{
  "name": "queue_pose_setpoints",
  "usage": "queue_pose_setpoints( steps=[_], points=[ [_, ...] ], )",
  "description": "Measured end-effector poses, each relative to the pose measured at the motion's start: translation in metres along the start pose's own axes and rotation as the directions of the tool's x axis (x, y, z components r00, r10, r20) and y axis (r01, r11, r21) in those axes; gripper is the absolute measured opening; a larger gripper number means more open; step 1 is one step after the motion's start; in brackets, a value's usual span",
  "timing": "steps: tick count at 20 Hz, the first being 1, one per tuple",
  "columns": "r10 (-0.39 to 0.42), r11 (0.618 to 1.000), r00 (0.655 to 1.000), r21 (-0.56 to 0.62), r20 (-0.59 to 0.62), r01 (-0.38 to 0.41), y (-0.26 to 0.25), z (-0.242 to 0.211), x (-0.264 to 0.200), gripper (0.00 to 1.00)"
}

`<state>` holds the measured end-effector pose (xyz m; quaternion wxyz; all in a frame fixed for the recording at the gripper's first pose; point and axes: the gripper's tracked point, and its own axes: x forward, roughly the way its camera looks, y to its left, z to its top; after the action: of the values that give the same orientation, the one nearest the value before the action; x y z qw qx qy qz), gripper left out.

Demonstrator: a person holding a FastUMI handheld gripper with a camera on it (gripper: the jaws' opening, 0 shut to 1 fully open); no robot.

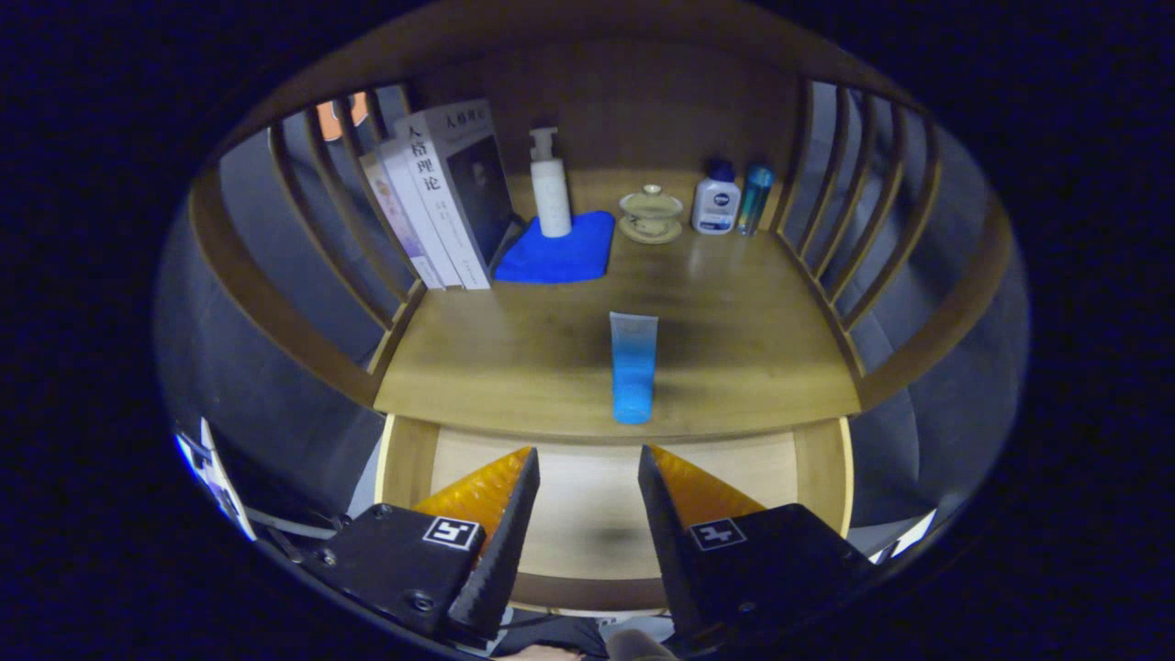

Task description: Pull open the drawer, take out the items inside it, and place them on the countertop above the cabinet.

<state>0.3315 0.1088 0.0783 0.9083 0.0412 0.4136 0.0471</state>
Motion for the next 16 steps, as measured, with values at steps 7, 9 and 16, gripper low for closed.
queue_pose_setpoints(
  steps=[7,9,16],
  points=[
    [0.038,0.999,0.973,-0.041,0.226,-0.029,0.003,-0.058,-0.066,0.82],
    [0.033,0.998,0.945,-0.055,0.326,-0.016,0.000,-0.073,-0.084,0.82],
    [0.052,0.999,0.762,-0.044,0.646,-0.031,-0.011,-0.112,-0.135,1.00]
  ],
)
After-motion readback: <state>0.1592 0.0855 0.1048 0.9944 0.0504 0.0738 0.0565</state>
